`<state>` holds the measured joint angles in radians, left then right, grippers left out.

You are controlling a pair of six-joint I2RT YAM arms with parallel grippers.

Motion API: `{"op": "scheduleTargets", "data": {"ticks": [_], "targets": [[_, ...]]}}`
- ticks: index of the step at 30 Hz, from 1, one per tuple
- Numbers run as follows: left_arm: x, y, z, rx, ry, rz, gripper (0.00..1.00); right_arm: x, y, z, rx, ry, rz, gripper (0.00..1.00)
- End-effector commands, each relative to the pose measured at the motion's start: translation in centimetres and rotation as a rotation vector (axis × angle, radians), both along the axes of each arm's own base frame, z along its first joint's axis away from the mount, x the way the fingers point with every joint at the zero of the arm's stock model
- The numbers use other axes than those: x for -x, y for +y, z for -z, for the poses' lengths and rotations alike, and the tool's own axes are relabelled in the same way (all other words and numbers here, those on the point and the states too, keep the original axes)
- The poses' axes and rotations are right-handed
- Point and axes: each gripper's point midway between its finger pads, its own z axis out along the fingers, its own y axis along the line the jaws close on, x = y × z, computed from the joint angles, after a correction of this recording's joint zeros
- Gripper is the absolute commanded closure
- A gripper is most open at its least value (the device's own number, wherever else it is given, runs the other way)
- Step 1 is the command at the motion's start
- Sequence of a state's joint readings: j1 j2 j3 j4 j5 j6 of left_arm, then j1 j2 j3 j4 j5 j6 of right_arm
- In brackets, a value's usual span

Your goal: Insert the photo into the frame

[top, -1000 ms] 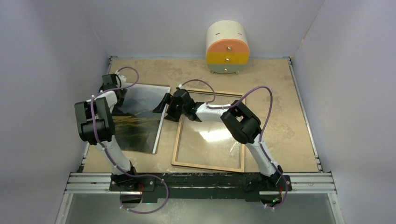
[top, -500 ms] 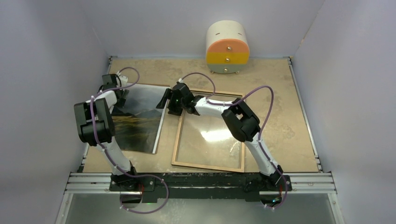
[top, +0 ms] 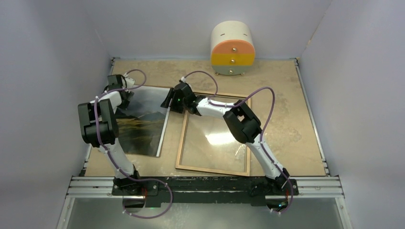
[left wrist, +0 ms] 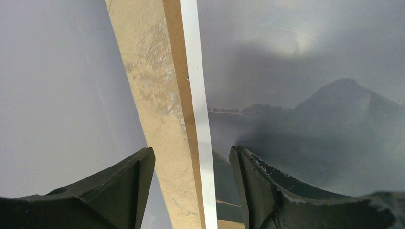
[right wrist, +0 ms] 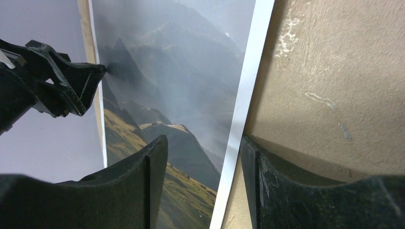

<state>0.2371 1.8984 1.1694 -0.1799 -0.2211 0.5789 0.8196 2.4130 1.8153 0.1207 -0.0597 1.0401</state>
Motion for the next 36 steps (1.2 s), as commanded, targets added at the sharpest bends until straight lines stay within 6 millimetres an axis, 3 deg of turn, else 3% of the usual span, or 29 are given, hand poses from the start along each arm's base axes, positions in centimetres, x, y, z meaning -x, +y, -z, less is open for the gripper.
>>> {"op": "scheduleTargets", "data": {"ticks": [1,15,36], "targets": [[4.3,-3.0,6.8,0.095,0.239,0.064,0.36,0.2,-0.6,1.7,0.135,-0.036,0.003,0.41],[4.7,-3.5,7.4,0.082,0.262,0.077,0.38,0.4,0.0,-0.6,0.279,-0.172,-0.031,0.42],[5.1,-3.7,7.8,0.072,0.278,0.092,0.41,1.0,1.9,-3.9,0.169,-0.259,-0.104,0.40]]}}
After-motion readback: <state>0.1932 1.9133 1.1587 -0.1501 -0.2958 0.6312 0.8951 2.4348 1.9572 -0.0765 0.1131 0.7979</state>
